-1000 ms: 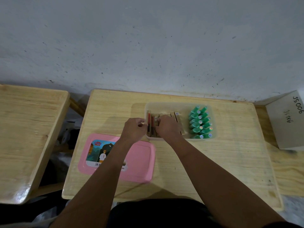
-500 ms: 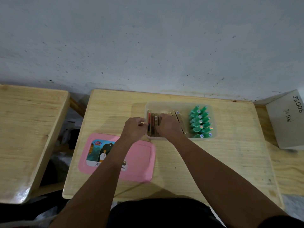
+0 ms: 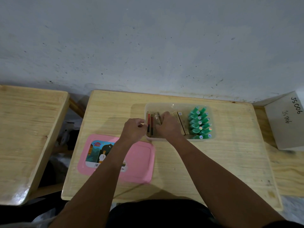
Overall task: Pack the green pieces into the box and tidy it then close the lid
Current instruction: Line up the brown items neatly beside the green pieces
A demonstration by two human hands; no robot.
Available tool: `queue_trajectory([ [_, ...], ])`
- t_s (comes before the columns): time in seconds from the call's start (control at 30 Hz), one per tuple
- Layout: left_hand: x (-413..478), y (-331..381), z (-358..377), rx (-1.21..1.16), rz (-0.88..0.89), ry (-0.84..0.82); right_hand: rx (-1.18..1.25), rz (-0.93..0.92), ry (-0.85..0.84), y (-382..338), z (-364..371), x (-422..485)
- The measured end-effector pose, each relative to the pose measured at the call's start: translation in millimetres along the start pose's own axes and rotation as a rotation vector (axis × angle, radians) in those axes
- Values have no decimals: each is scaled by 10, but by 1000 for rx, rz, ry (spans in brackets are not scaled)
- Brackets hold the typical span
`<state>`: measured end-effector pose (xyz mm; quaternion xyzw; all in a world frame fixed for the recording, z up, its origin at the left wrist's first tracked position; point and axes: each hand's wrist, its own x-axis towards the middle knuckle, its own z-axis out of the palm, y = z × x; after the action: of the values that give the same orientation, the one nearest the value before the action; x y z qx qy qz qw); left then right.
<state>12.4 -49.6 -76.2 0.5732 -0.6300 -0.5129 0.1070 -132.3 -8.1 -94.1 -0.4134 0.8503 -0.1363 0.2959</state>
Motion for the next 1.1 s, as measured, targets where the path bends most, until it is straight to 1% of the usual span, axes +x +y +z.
queue_trajectory([
  [0.1,9,-11,-6,-9,-3,-5,330,52,-20,12,-92,-24],
  [0.13,10,-13,-4,1,-1,-6,401,71,-44,26,-115,-22],
  [0.27,5,-7,-6,17,-13,0,513,125,-121,27,-133,8],
  [0.3,3,-3,-3,11,-15,-2,522,125,-139,19,-134,4],
  [0.43,-1,-3,-7,24,-10,0,428,75,-206,15,-141,-19],
  [0.57,7,-11,-2,28,-8,4,534,149,-173,33,-133,-14],
  [0.67,10,-13,-3,20,-14,1,570,148,-186,34,-94,20],
  [0.8,7,-10,-5,7,-20,11,519,174,-193,3,35,60],
  [1.0,3,-13,-5,13,-9,6,414,138,-175,-28,34,73],
  [1.1,5,-22,-5,0,-16,4,357,127,-206,-11,9,79],
])
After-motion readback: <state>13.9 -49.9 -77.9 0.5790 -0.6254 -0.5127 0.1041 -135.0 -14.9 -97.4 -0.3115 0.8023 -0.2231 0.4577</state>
